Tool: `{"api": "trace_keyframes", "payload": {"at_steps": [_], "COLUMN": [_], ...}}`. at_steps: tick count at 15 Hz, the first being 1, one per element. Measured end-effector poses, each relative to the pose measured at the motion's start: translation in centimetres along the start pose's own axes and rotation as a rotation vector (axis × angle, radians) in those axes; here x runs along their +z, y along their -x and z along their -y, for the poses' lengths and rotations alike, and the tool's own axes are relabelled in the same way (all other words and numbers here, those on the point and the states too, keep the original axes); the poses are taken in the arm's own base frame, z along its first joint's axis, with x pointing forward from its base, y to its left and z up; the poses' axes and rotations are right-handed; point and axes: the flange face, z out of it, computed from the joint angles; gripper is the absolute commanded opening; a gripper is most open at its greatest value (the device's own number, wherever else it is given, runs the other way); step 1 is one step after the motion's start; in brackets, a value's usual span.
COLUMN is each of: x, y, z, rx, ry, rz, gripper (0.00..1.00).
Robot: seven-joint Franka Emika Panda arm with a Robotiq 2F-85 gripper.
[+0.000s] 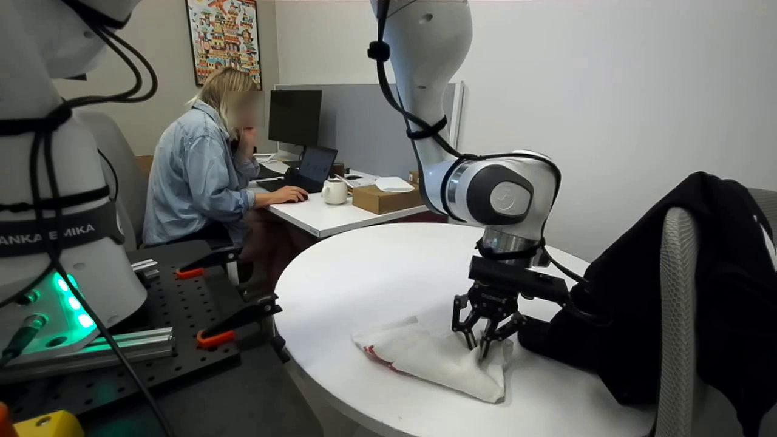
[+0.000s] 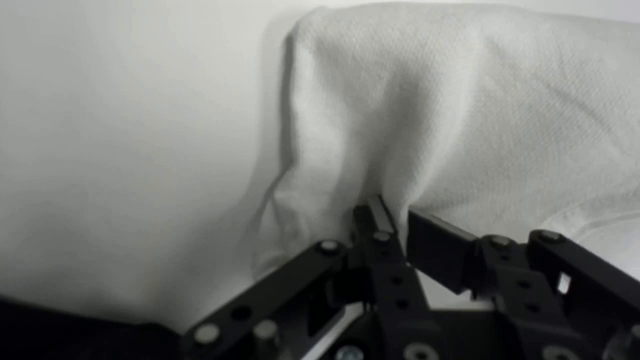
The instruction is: Use the towel to wipe the table
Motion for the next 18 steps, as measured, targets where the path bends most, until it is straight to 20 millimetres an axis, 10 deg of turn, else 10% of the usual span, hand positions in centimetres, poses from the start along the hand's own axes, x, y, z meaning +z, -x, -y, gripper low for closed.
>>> {"api": "trace_keyframes", "payload": {"at_steps": [1,2,12,18], "x": [0.2,0.3,-0.4,-7.2], "y": [0.3,0.6,1.1,0.9], "z": [0.6,1.3,4.0,2.5], "rx": [-0.018,-0.036,-0.051,0.234], "ry": [-0.008,-0.013,0.056,0.096], "rz": [0.003,0.005,-0.048,-0.183], "gripper": [0.03,0.32,0.98,1.0]}}
